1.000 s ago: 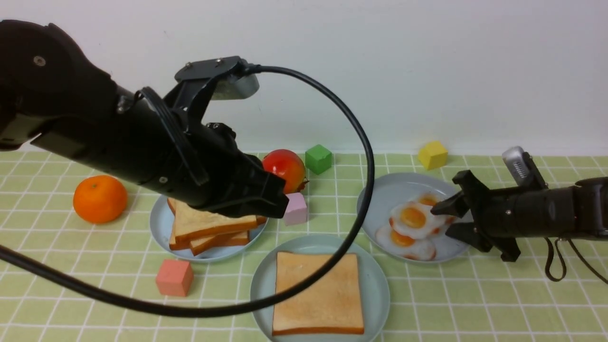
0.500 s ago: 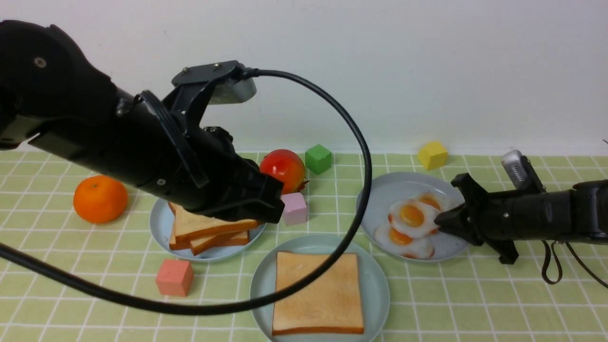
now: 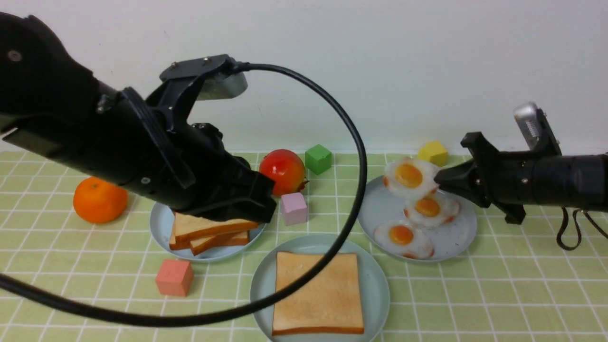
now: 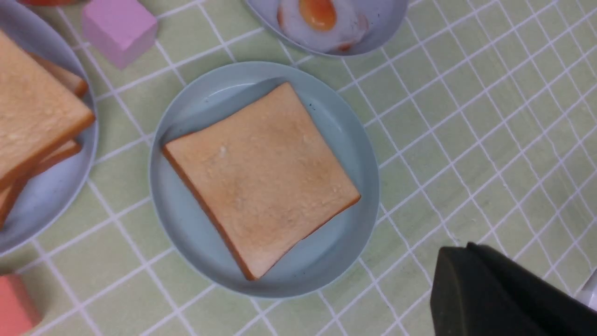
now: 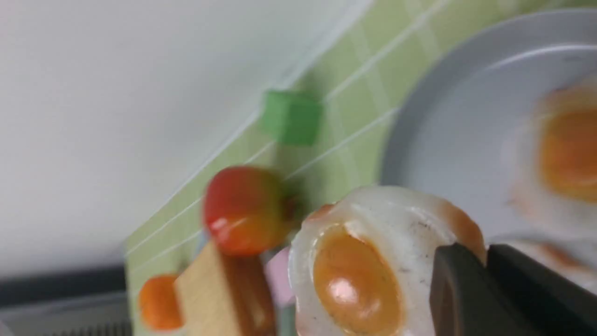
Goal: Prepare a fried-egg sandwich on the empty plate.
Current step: Use the right arm to place the fried egg on the slice of bread in the middle
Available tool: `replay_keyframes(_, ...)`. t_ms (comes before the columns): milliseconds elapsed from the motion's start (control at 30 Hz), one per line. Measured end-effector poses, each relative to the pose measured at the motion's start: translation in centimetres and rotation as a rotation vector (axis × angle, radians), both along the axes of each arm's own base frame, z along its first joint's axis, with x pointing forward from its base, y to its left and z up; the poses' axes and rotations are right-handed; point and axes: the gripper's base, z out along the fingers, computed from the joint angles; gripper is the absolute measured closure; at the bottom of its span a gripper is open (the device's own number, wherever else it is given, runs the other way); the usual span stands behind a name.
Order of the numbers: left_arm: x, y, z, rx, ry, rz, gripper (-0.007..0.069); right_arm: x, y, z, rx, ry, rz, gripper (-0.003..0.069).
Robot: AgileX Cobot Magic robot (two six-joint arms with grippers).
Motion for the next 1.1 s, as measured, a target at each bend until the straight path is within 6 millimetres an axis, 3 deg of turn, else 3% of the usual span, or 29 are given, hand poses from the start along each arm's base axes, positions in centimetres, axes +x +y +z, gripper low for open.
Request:
replay_keyframes(133,-1.1,1.2,0.9,0.044,0.003,0.069,0.0638,-1.1,2.1,1.4,-0.014,-0.044,0.134,0.0594)
replay_keyframes(233,-2.3,2.7,1.7,0.113,0.015,0.155,0.0638,-2.9,6.6,1.5,-0.058,-0.055,0.342,0.0594)
replay_keyframes(367,-2.8,3.5,1.9,0.169,0.014,0.200,0.0637,-4.9,11.5,0.0,-0.139,-0.040,0.532,0.0594)
replay_keyframes(467,-2.8,3.6,1.8,0.182,0.022,0.205,0.0637,-5.4,13.4,-1.9,-0.181,-0.005,0.570,0.0594)
replay_keyframes(700,-2.9,3.7,1.7,0.193,0.033,0.202,0.0633,-4.7,13.9,-5.8,-0.248,0.076,0.549,0.0594)
replay_keyframes(1100,-2.9,3.7,1.6,0.202,0.038,0.200,0.0627,-4.1,13.5,-6.1,-0.296,0.065,0.480,0.0567)
